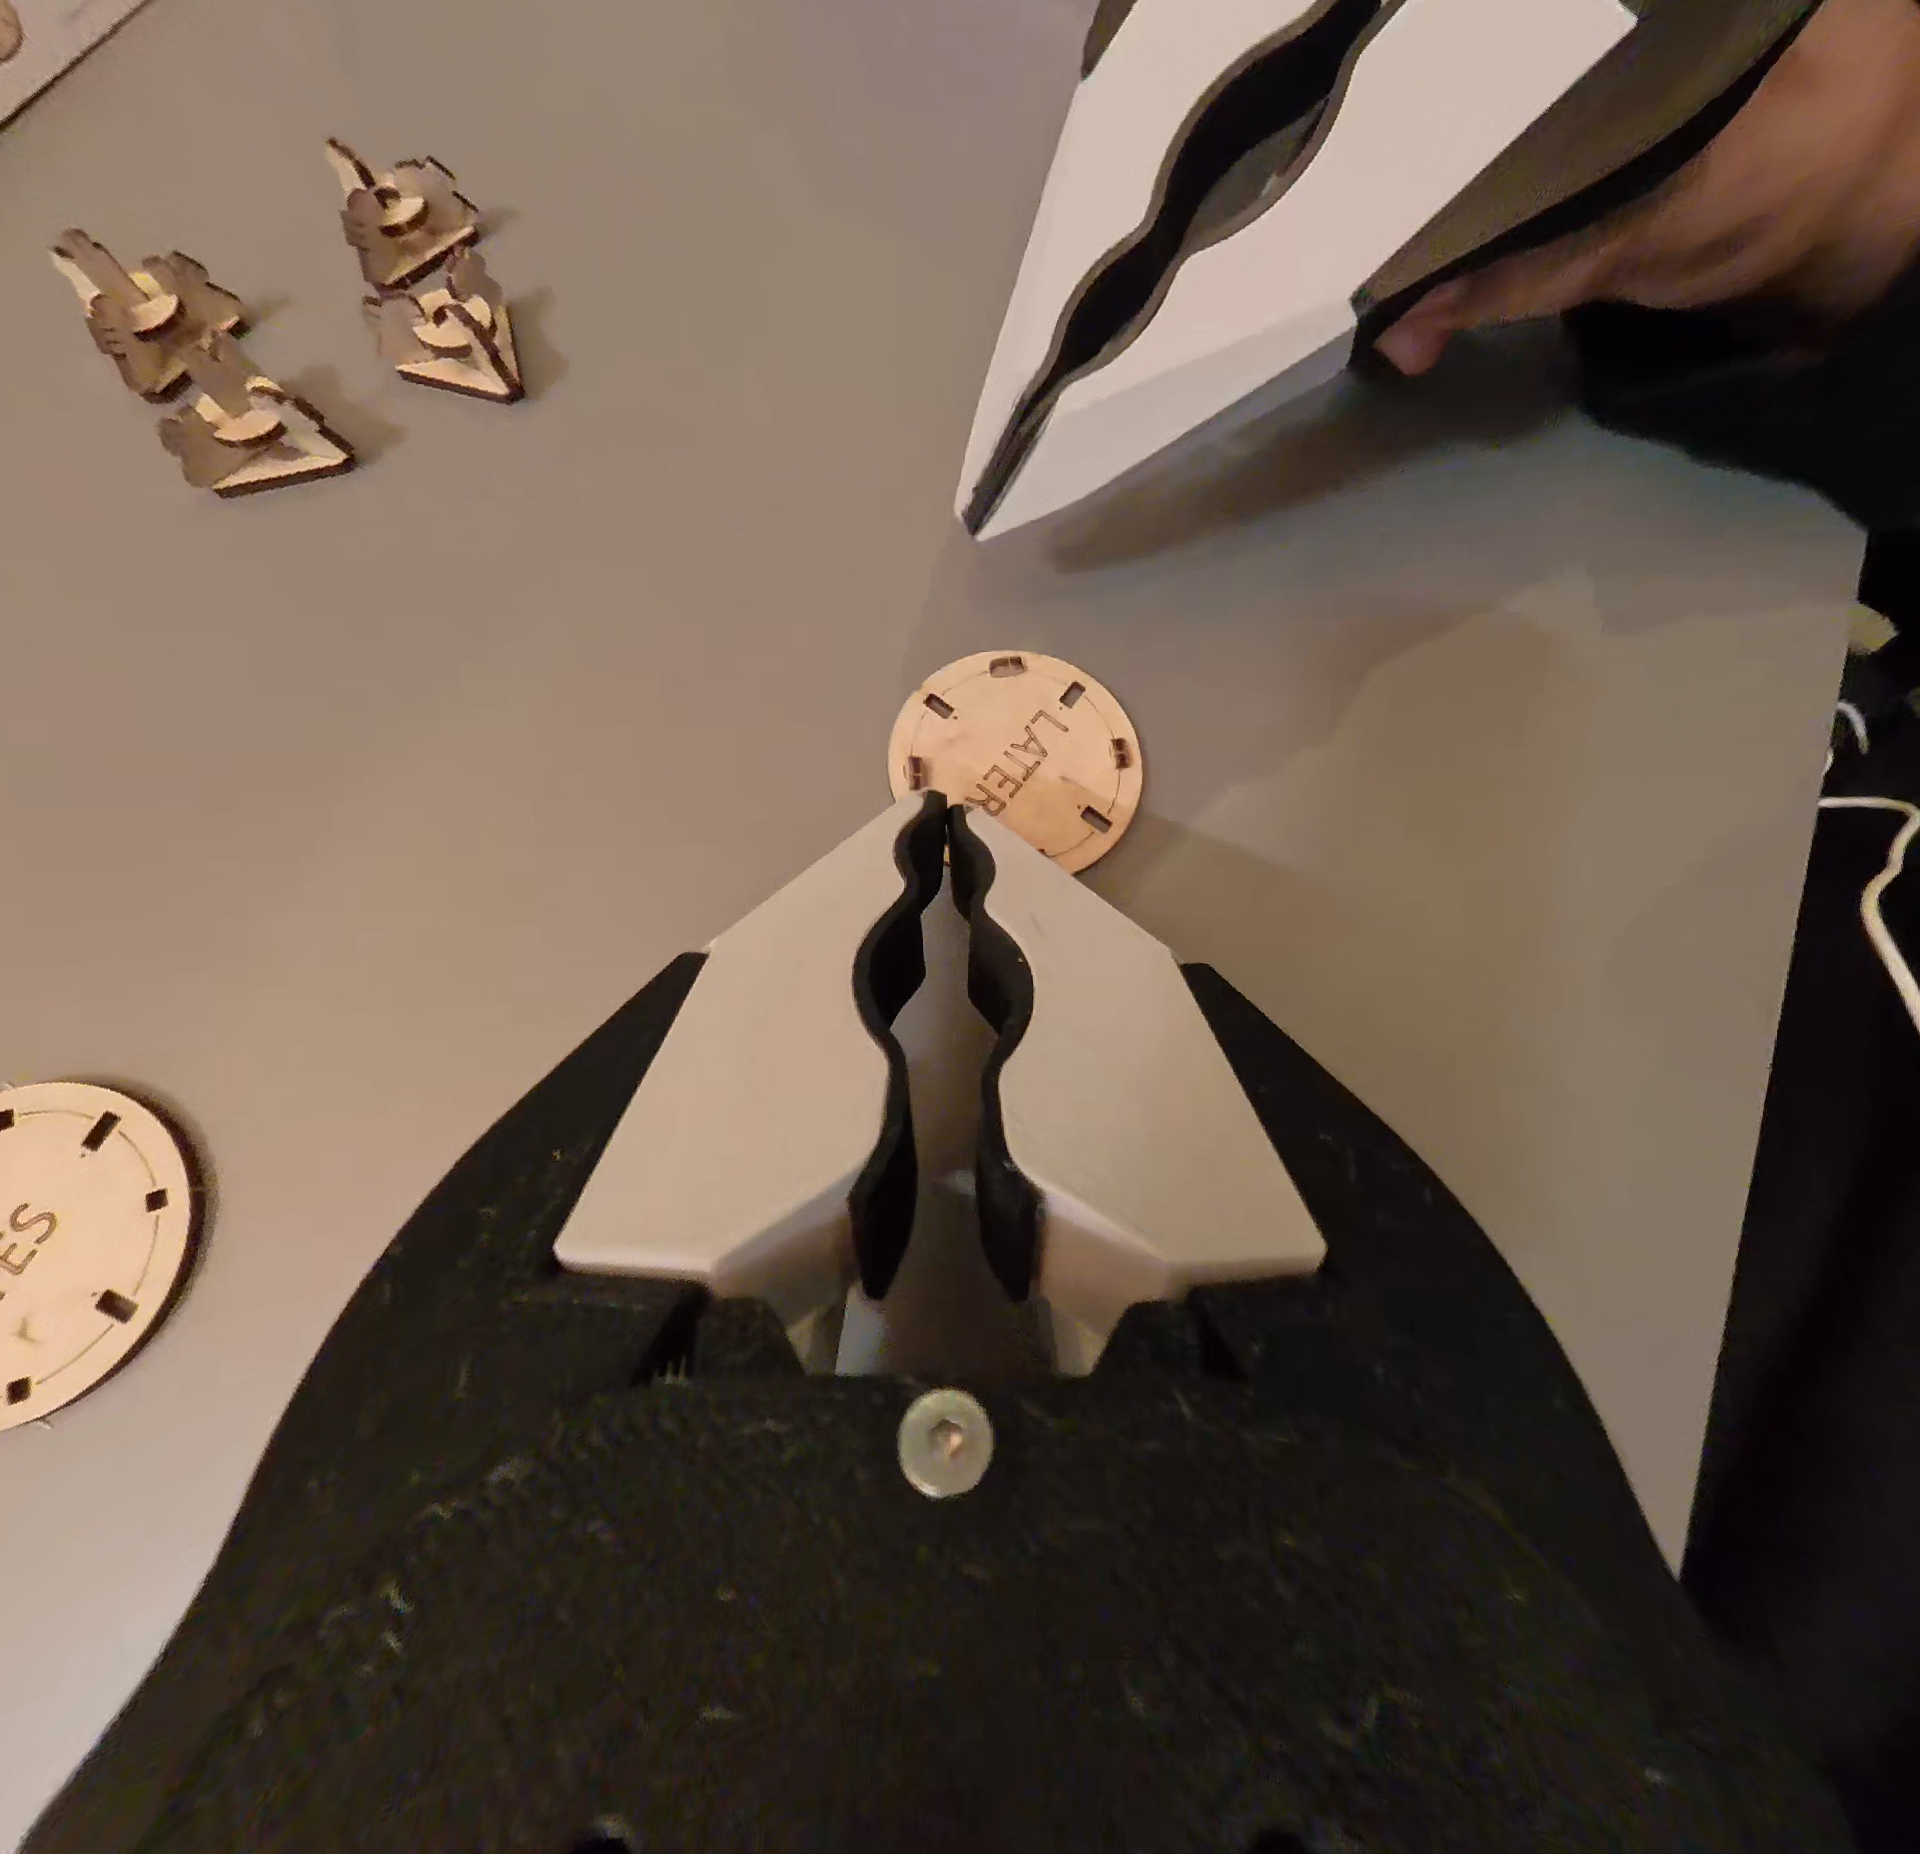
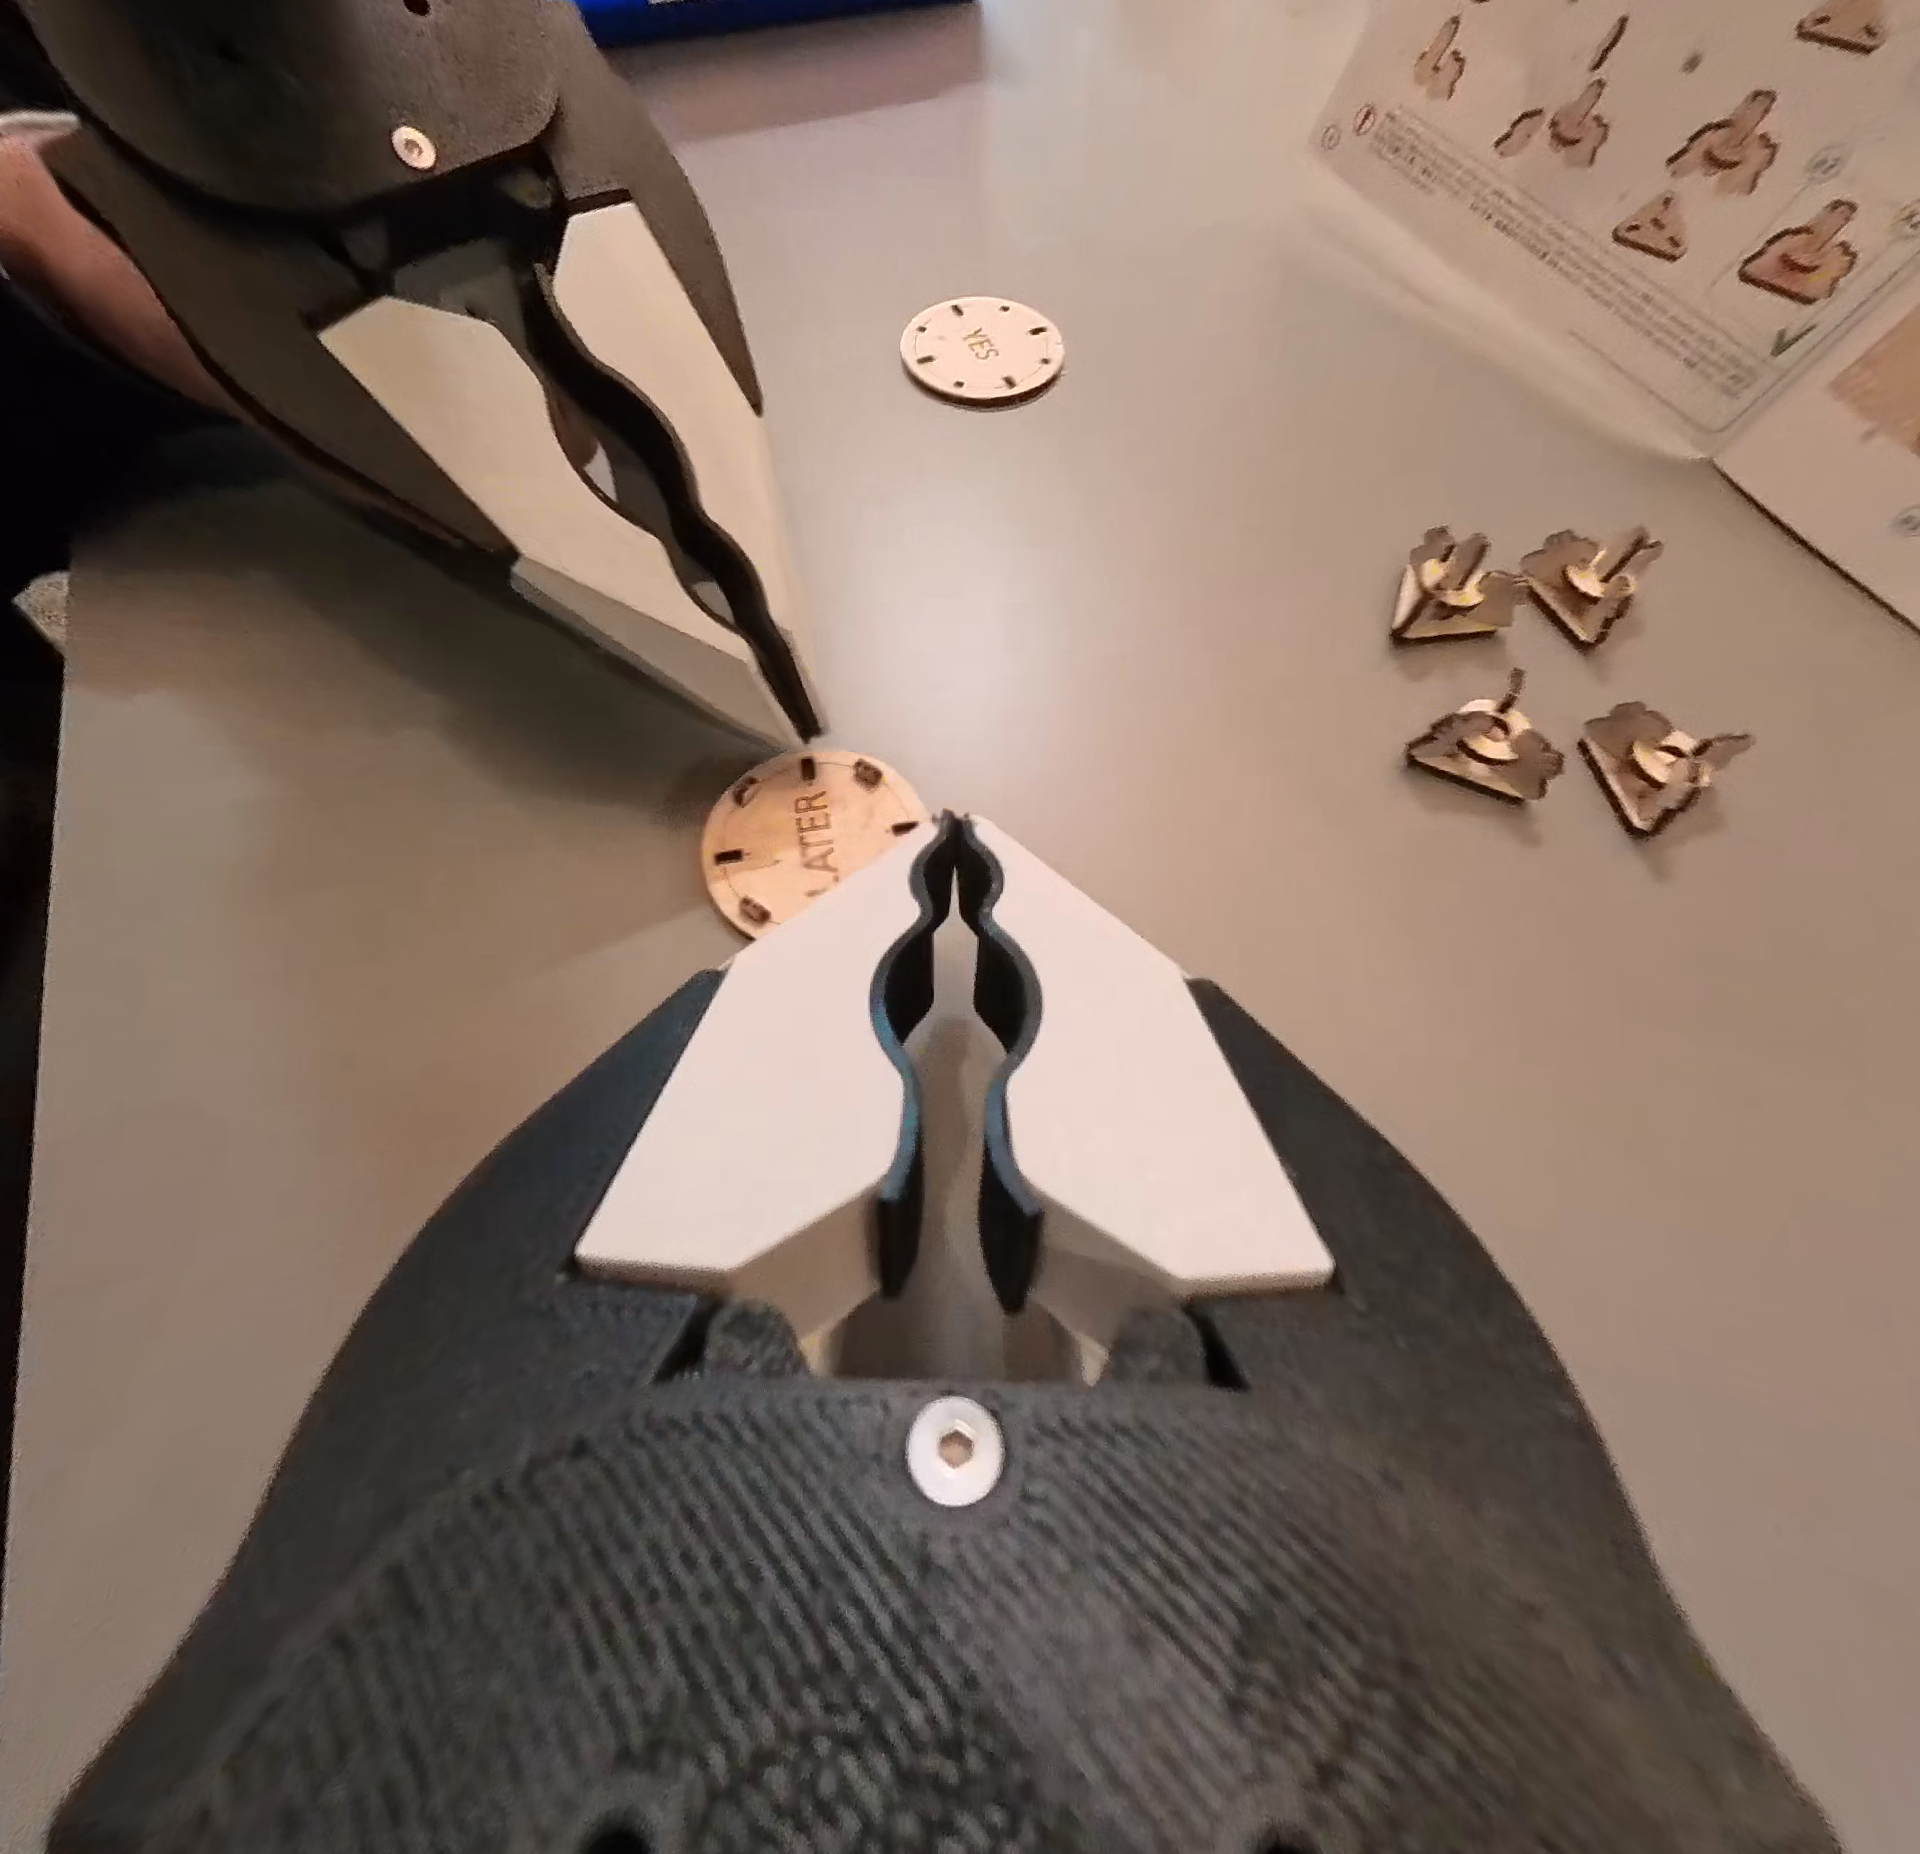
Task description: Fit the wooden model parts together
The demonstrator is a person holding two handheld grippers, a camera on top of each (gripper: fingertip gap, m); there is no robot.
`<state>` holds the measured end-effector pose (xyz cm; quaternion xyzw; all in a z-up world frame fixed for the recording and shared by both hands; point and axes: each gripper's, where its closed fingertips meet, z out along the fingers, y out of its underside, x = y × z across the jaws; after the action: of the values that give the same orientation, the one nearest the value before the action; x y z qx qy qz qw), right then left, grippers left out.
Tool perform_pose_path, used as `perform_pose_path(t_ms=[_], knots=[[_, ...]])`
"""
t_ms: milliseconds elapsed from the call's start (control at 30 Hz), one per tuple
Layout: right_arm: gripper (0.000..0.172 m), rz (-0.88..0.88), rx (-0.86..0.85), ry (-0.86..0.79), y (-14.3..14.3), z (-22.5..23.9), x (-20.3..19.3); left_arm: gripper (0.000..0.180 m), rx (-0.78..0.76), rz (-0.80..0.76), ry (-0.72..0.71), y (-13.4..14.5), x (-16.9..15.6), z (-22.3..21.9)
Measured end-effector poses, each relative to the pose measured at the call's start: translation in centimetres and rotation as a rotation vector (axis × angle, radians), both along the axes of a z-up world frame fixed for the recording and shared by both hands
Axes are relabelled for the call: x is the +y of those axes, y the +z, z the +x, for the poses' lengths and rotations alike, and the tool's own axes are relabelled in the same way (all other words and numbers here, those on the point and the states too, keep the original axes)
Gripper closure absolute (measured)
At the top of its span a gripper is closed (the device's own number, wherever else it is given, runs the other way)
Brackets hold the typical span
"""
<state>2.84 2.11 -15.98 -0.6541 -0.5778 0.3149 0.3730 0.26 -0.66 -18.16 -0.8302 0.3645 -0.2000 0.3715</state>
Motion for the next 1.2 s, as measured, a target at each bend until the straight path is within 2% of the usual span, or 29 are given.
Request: perform_pose_path(t_ms=[233,367,600,933,1200], knots=[[0.172,0.072,-0.064,0.063,-1.1,-1.7,-1.5,0.18,0.042,-0.036,0.005,-0.9,0.1,0.0],[0.172,0.106,-0.117,0.079,-1.9,-2.0,-1.6,0.18,0.004,-0.082,0.003,-0.9,0.0,0.0],[0.172,0.141,-0.086,0.105,-1.4,-2.6,-1.7,0.18,-0.109,-0.207,0.006,-0.9,-0.1,0.0],[0.172,0.183,-0.147,0.092,-2.3,-2.8,-1.1,0.18,-0.182,-0.282,0.015,-0.9,-0.1,0.1],[0.172,0.22,-0.095,0.105,-1.3,-3.0,-1.3,0.18,-0.191,-0.291,0.02,-0.9,-0.1,0.1]])
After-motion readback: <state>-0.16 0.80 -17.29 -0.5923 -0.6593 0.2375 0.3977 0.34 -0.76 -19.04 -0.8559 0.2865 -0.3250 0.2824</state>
